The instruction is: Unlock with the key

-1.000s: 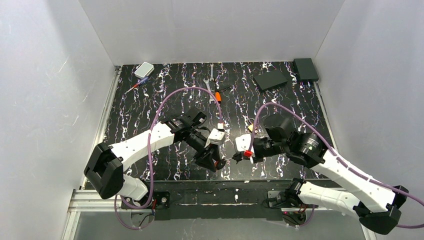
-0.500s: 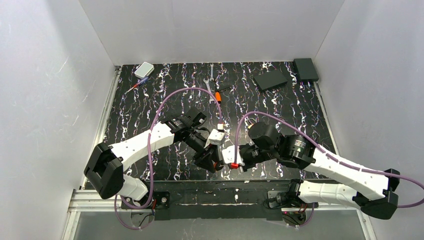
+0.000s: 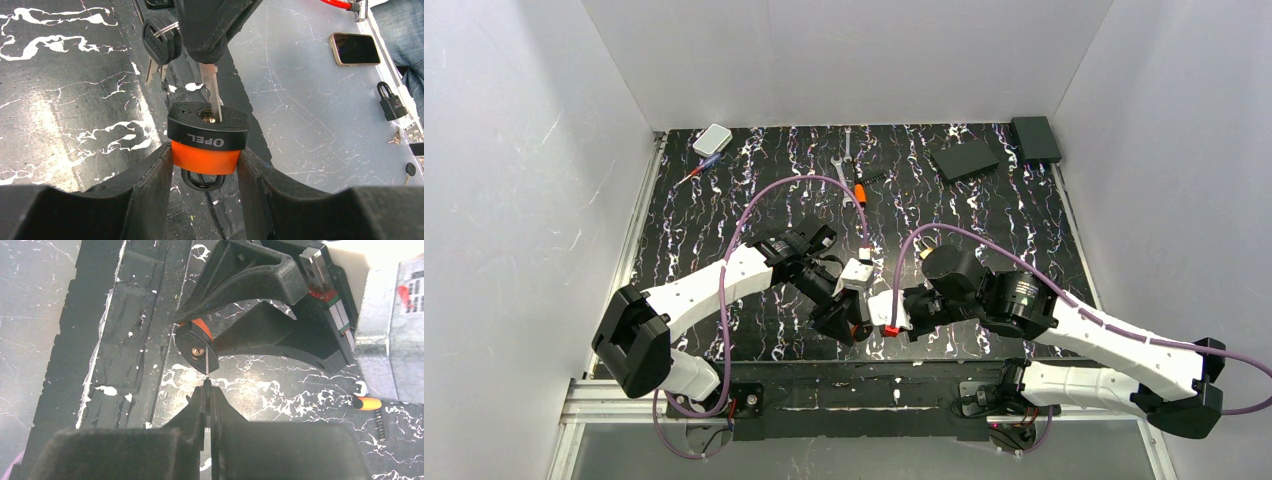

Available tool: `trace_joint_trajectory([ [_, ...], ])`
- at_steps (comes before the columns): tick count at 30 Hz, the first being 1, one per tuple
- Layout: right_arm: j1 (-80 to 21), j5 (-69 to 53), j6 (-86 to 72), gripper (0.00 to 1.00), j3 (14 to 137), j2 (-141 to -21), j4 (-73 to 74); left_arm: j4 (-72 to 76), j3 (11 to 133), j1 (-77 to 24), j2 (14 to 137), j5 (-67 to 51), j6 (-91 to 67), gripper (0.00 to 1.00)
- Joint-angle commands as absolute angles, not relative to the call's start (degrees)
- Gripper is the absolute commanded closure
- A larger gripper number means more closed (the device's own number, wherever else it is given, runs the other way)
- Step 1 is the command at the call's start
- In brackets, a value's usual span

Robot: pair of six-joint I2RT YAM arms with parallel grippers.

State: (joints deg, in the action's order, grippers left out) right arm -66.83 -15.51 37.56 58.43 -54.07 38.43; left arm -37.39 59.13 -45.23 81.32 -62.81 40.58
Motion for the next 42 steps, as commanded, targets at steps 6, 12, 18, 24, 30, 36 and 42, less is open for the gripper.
trace_joint_trajectory([
  [6,-67.15,-16.48,37.90,0.99,59.19,-52.58,37.11,-37.79,61.58,-45.44,79.72,-65.30,41.05,1.00],
  [12,-67.35,-16.46,36.87,0.99,58.19,-53.03,36.99,-37.72,61.52,-45.40,79.73,-65.04,41.04,1.00],
  [18,-67.75,-16.81,36.41,0.99,57.57,-53.43,36.67,-37.62,61.55,-45.39,79.74,-65.04,41.04,1.00],
  [24,-67.94,-16.82,36.04,0.99,57.22,-53.83,36.68,-37.58,61.51,-45.44,79.59,-64.91,40.96,1.00],
  [30,-68.20,-15.76,35.96,0.99,56.51,-54.17,37.36,-37.53,61.51,-45.42,79.36,-64.70,40.92,1.00],
  [36,-68.30,-15.89,35.74,0.99,56.55,-54.00,36.94,-37.45,61.49,-45.42,79.39,-64.92,40.71,1.00],
  [42,-68.32,-14.71,35.97,0.99,56.37,-53.89,36.64,-37.44,61.47,-45.44,79.38,-64.78,40.67,1.00],
])
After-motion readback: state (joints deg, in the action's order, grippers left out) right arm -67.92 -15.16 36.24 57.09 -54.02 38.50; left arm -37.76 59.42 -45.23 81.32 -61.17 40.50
